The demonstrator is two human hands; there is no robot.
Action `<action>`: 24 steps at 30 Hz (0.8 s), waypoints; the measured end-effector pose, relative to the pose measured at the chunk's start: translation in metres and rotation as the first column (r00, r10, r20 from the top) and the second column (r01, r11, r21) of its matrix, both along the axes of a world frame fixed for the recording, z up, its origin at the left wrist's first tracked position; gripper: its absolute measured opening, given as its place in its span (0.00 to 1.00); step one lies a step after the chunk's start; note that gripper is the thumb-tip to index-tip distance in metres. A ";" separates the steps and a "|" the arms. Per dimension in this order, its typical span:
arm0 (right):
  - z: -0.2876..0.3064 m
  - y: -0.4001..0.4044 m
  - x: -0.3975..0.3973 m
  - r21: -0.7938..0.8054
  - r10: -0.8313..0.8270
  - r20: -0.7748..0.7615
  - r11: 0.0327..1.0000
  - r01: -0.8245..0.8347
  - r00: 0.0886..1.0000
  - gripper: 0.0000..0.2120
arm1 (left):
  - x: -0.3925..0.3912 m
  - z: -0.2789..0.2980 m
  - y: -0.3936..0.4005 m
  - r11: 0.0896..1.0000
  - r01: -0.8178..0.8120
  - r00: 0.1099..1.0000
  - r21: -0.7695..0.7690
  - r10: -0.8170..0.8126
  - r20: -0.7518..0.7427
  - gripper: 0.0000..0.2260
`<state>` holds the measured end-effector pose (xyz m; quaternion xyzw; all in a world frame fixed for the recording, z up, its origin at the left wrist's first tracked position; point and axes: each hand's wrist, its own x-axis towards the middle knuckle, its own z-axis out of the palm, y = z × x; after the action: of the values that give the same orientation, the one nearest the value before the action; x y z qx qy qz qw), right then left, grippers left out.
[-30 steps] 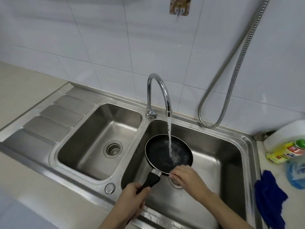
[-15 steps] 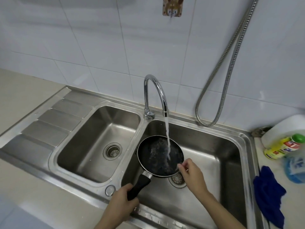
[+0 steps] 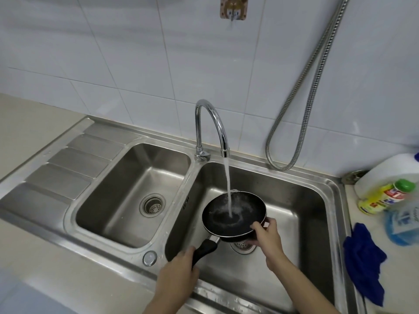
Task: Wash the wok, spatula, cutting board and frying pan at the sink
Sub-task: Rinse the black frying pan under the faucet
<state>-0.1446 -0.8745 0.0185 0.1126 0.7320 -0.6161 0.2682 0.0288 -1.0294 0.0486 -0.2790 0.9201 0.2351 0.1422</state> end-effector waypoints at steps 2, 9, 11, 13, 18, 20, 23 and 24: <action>0.003 -0.005 -0.004 0.052 0.004 -0.065 0.999 0.000 0.998 0.21 | -0.003 0.000 0.010 0.993 0.038 0.999 -0.109 -0.038 -0.003 0.10; 0.011 -0.043 -0.016 0.201 0.286 -0.443 0.955 -0.217 0.850 0.30 | 0.004 0.004 0.003 0.864 -0.106 0.971 0.493 0.197 -0.136 0.09; 0.005 -0.054 -0.022 0.201 0.317 -0.438 0.947 -0.252 0.841 0.31 | 0.005 0.011 0.004 0.755 -0.145 0.949 0.639 0.289 -0.128 0.11; -0.004 -0.059 -0.031 0.289 0.386 -0.416 0.915 -0.282 0.823 0.30 | 0.005 0.012 0.003 0.654 -0.175 0.932 0.736 0.351 -0.090 0.12; -0.037 -0.049 -0.033 0.146 0.243 -0.030 0.961 -0.236 0.970 0.31 | 0.010 0.007 -0.010 0.443 -0.270 0.886 0.855 0.462 0.040 0.15; -0.046 -0.042 -0.030 0.076 0.198 0.078 0.976 -0.204 0.977 0.32 | 0.008 0.001 -0.017 0.409 -0.323 0.872 0.854 0.478 0.101 0.18; -0.048 -0.036 -0.037 0.246 0.207 -0.062 0.951 -0.187 0.976 0.17 | 0.003 -0.005 -0.022 0.453 -0.340 0.883 0.824 0.456 0.114 0.18; -0.046 -0.035 -0.043 0.313 0.246 -0.147 0.930 -0.190 0.958 0.12 | 0.000 -0.004 -0.022 0.474 -0.343 0.884 0.811 0.454 0.109 0.17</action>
<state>-0.1877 -0.9090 -0.0276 0.0118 0.8454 -0.4736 0.2465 0.0291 -1.0514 0.0441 -0.3735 0.6240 0.6721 0.1389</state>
